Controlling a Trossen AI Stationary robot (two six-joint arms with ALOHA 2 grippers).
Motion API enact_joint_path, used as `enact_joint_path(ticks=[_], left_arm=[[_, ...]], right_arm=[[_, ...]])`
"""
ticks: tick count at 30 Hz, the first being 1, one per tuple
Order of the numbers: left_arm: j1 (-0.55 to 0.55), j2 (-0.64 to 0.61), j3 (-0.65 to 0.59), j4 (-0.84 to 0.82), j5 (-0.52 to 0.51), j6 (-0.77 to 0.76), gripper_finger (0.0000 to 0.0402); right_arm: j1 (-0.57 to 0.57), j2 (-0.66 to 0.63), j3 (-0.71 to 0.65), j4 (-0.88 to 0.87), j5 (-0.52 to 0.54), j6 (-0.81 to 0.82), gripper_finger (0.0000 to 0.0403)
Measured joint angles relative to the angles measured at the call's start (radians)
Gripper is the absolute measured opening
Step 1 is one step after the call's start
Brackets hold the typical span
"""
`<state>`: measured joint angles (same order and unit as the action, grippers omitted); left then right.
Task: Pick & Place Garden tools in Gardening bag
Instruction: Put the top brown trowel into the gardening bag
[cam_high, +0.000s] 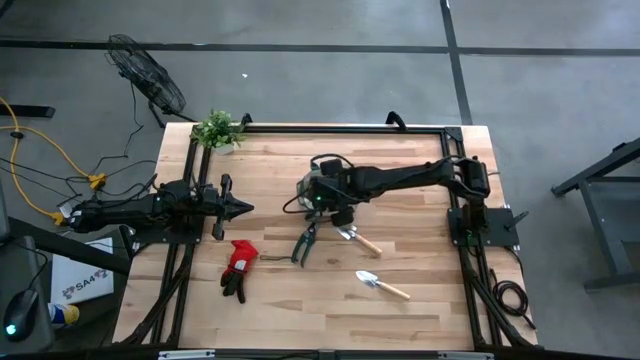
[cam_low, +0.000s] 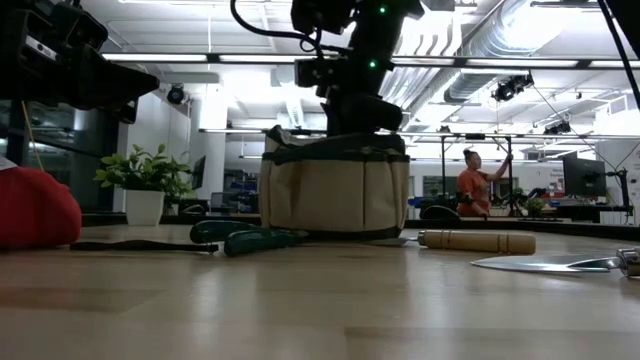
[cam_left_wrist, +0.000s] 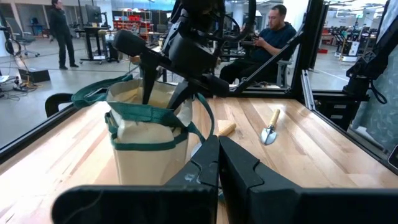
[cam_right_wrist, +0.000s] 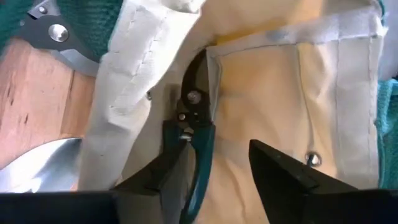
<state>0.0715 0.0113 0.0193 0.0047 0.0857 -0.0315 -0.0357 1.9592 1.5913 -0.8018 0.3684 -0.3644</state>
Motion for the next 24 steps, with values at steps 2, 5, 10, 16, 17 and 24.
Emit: enact_joint_path(ticks=[2, 5, 10, 16, 17, 24], left_arm=[[0.0, 0.0, 0.0, 0.0, 0.0, 0.0, 0.0001], [0.0, 0.0, 0.0, 0.0, 0.0, 0.0, 0.0001], [0.0, 0.0, 0.0, 0.0, 0.0, 0.0, 0.0001], [0.0, 0.0, 0.0, 0.0, 0.0, 0.0, 0.0001], [0.0, 0.0, 0.0, 0.0, 0.0, 0.0, 0.0001], [0.0, 0.0, 0.0, 0.0, 0.0, 0.0, 0.0001]], right_arm=[[0.0, -0.009, 0.0, -0.001, 0.012, 0.001, 0.0174], [0.0, -0.032, 0.0, -0.003, 0.038, 0.002, 0.0178], [0.005, -0.076, 0.0, -0.024, 0.072, 0.035, 0.0176], [0.034, -0.121, 0.0, -0.108, 0.073, 0.167, 0.0175], [0.04, -0.128, 0.0, -0.125, 0.074, 0.191, 0.0175], [0.085, -0.18, 0.0, -0.225, 0.075, 0.36, 0.0175]])
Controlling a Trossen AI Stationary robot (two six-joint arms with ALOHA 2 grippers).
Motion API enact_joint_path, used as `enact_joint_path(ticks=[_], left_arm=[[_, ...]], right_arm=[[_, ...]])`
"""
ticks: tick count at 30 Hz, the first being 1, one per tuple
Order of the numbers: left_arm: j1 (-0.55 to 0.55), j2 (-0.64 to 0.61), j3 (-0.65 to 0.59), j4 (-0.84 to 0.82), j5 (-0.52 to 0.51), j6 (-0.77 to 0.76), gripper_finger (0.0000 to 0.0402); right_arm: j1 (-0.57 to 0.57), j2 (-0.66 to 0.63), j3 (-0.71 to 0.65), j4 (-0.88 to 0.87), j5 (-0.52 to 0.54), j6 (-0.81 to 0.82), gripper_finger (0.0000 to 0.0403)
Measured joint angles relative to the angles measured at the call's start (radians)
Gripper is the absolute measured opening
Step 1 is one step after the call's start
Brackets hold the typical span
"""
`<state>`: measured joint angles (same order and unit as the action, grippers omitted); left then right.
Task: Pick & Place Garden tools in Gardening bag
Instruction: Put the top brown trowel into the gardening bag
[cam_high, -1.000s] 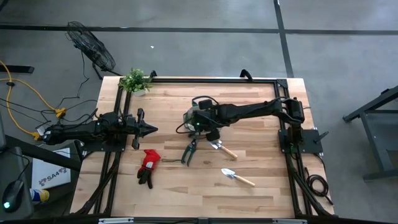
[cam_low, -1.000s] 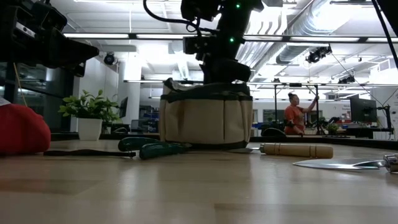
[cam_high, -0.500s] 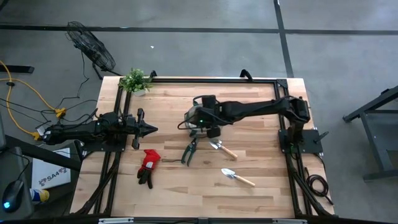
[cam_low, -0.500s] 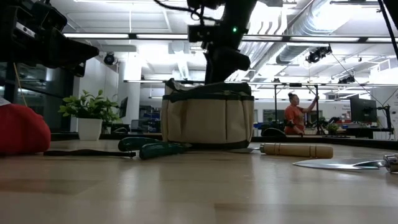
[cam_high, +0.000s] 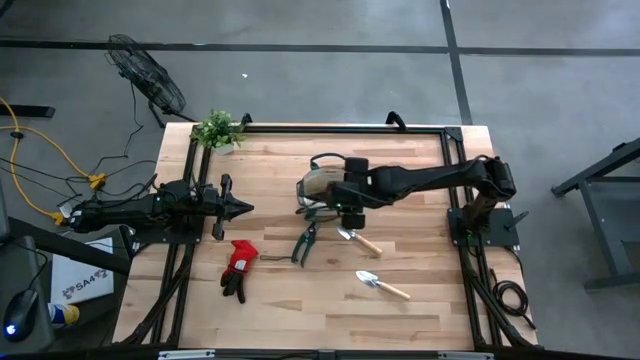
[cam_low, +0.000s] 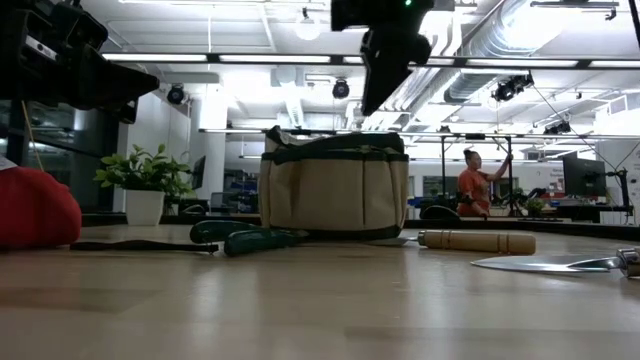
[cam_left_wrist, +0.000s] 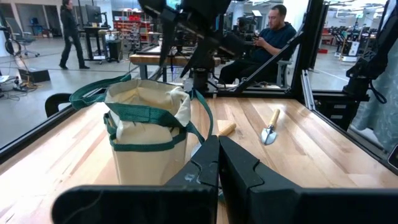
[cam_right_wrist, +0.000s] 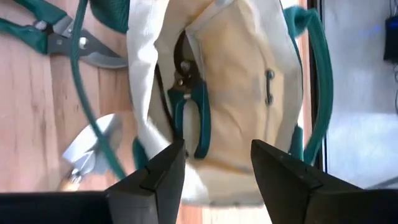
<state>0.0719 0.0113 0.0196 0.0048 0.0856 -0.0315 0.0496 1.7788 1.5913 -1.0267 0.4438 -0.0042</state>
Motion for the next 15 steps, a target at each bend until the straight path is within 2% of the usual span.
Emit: enact_joint_path(ticks=[10, 15], left_arm=[[0.0, 0.0, 0.0, 0.0, 0.0, 0.0, 0.0001], [0.0, 0.0, 0.0, 0.0, 0.0, 0.0, 0.0001]], right_arm=[[0.04, -0.056, -0.014, -0.166, -0.001, 0.241, 0.0175], [0.063, -0.059, -0.024, -0.228, -0.04, 0.356, 0.0175]])
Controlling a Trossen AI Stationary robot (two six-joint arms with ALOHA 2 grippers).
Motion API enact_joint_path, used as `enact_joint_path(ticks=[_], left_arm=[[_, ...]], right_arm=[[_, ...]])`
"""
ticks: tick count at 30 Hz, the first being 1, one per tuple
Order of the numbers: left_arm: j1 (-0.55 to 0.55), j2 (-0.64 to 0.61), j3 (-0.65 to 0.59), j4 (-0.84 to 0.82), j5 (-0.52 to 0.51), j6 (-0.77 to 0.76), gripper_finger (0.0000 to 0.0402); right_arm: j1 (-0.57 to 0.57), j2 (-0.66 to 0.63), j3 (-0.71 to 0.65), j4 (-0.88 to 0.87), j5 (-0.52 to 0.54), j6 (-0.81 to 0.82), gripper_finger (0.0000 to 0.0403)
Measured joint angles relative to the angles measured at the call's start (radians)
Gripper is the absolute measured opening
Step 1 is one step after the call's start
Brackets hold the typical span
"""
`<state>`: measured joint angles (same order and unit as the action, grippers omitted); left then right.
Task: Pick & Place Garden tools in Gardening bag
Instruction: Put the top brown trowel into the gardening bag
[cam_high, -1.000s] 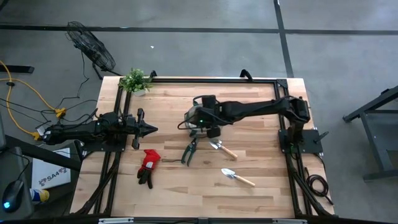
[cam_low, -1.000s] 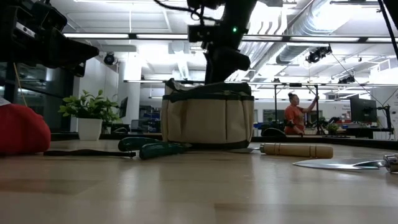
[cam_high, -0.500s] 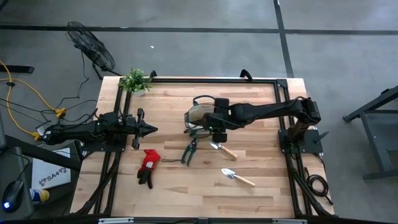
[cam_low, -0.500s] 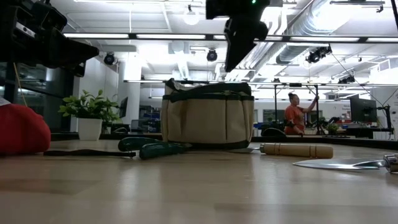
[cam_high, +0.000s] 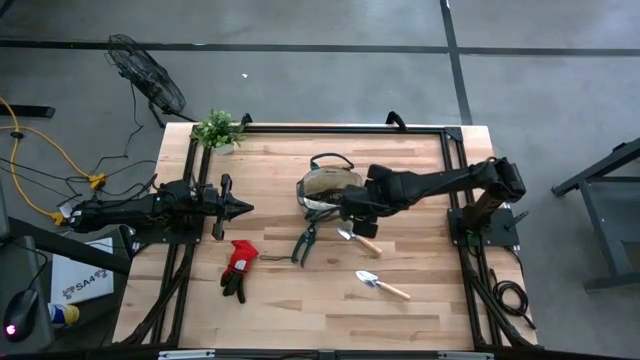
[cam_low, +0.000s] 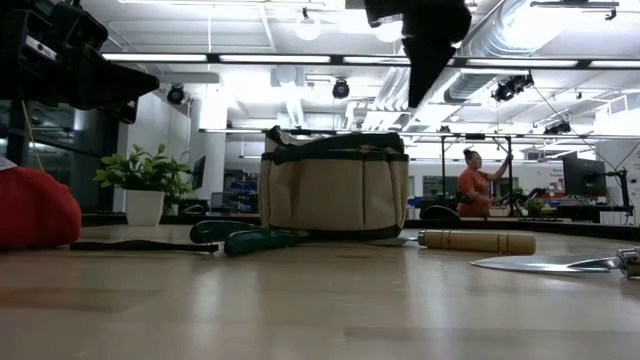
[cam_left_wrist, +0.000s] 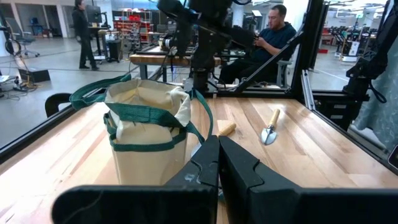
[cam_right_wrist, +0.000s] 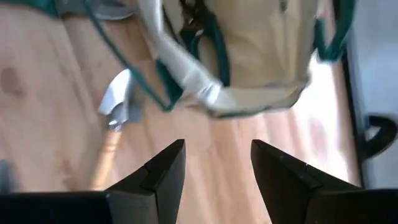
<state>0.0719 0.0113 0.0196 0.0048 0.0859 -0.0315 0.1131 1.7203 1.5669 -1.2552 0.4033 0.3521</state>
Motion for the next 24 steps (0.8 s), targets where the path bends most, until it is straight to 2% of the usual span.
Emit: enact_joint_path(ticks=[12, 19, 24], left_arm=[[0.0, 0.0, 0.0, 0.0, 0.0, 0.0, 0.0001], [0.0, 0.0, 0.0, 0.0, 0.0, 0.0, 0.0001], [0.0, 0.0, 0.0, 0.0, 0.0, 0.0, 0.0001]], right_arm=[[0.064, 0.0, -0.001, -0.13, -0.163, 0.287, 0.0175], [0.097, -0.008, -0.096, -0.099, -0.264, 0.385, 0.0175], [0.104, -0.042, -0.199, 0.038, -0.319, 0.412, 0.0175]])
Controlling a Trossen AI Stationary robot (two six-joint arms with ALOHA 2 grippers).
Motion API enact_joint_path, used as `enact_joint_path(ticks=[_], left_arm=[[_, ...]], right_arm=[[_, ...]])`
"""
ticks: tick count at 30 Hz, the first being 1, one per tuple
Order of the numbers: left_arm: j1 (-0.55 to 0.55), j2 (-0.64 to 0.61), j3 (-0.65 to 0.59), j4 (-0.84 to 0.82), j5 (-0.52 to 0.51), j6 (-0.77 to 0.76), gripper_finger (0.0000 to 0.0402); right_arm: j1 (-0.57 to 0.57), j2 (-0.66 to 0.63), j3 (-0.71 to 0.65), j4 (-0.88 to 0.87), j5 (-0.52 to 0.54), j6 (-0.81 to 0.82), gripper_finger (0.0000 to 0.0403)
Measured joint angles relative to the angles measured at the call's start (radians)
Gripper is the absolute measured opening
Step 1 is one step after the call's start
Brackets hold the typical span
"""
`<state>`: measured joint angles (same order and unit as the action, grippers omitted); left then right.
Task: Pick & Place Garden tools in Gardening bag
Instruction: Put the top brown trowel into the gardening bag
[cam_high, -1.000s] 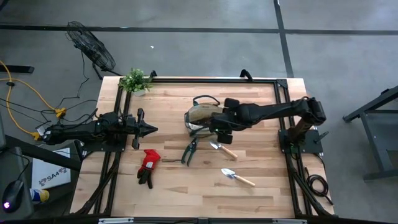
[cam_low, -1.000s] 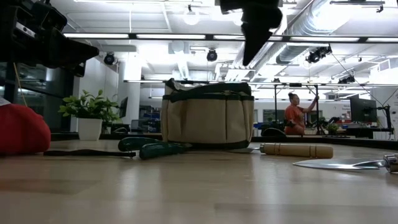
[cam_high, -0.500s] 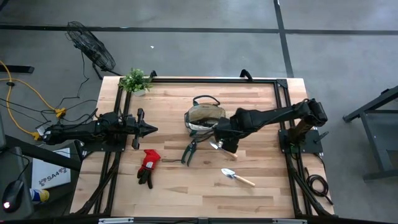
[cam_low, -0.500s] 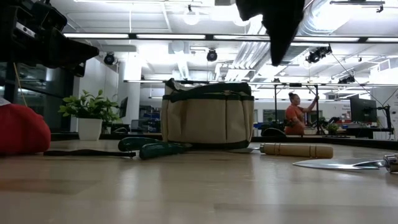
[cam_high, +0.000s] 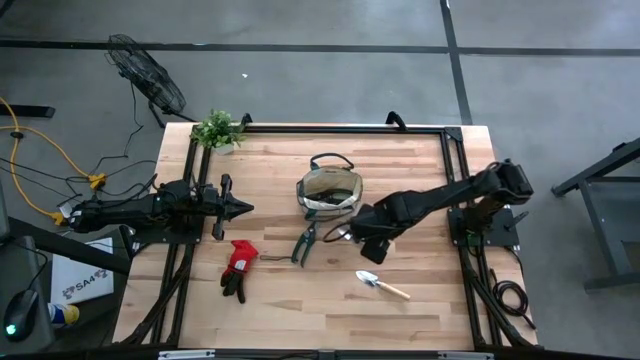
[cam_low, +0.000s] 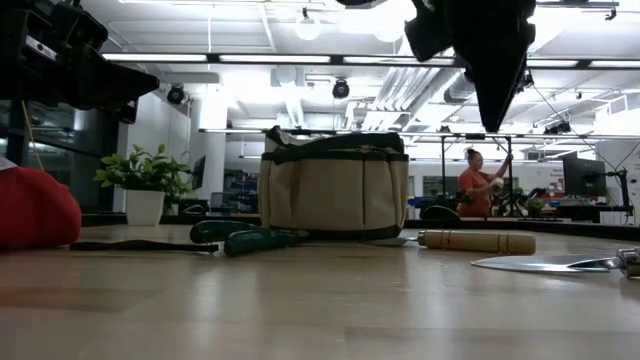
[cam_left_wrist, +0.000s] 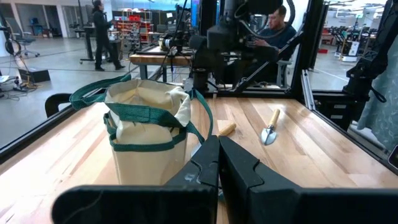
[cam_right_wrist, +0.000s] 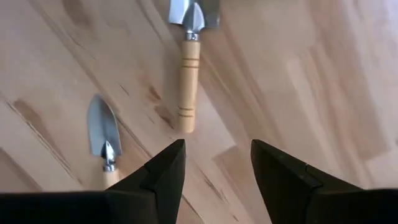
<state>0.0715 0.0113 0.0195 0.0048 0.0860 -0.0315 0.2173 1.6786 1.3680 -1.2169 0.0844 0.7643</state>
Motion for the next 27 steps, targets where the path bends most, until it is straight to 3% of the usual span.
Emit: enact_joint_path(ticks=[12, 27], left_arm=[[0.0, 0.0, 0.0, 0.0, 0.0, 0.0, 0.0001], [0.0, 0.0, 0.0, 0.0, 0.0, 0.0, 0.0001]], right_arm=[[0.026, -0.016, -0.185, 0.234, -0.042, 0.053, 0.0175], [0.023, 0.101, -0.208, 0.375, -0.057, 0.21, 0.0175]])
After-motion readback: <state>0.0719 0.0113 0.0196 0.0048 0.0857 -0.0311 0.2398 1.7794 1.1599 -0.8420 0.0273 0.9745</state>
